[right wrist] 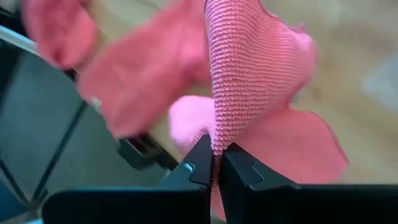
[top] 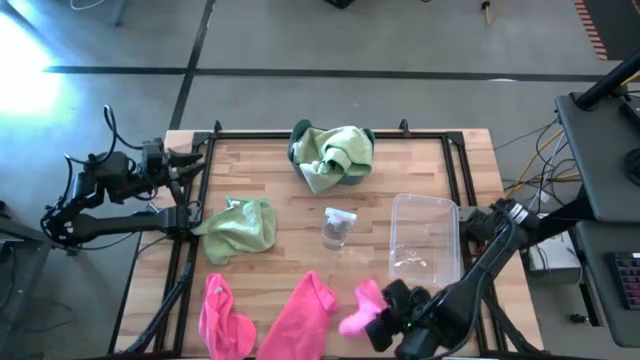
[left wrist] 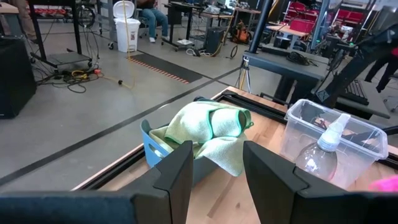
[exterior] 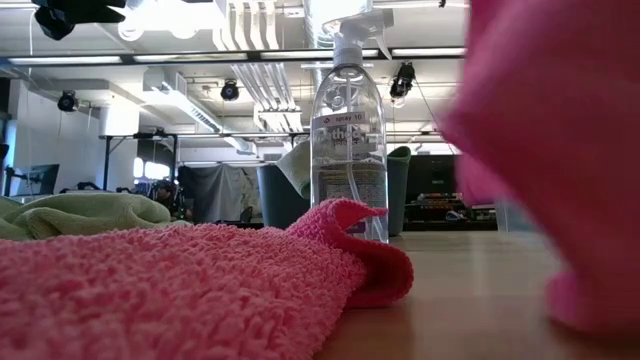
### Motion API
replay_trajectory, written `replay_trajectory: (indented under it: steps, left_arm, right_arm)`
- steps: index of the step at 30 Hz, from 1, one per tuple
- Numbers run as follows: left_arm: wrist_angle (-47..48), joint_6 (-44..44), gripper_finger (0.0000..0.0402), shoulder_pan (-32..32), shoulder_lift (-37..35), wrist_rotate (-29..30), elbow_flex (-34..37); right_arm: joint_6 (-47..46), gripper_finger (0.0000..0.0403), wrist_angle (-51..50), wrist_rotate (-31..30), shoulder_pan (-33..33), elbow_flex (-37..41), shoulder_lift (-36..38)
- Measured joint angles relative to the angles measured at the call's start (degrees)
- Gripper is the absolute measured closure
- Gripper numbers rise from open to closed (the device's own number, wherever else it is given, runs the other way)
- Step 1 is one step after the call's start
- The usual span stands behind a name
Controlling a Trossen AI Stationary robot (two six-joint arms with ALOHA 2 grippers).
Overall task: Sort microfiber towel by color & place in baskets
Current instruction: Put the right pink microfiber towel into the transparent bin
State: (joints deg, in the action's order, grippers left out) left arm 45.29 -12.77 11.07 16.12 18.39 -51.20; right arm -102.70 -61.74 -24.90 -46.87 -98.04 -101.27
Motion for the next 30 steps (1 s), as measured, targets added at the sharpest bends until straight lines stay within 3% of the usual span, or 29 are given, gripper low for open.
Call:
replay_trajectory:
  steps: [8,16,24,30]
  left_arm:
    - [0.79,-1.45,0.0276,-0.02,0.0,-1.62,-0.02]
    - [1.39,-1.76,0.0276,-0.02,0.0,-1.6,-0.02]
    - [1.47,-1.91,0.0276,-0.01,0.0,-1.49,-0.02]
    - [1.47,-1.91,0.0276,0.0,0.02,-1.4,-0.02]
  right_arm:
    - [7.67,0.0394,-1.44,-11.27,0.02,0.0,7.56]
    - [10.13,0.0394,-8.4,-17.22,0.02,0.02,14.76]
    - [-1.57,0.0394,-28.29,-15.28,0.02,0.08,18.74]
    - [-0.59,0.0394,-28.2,-14.11,0.97,1.59,22.57]
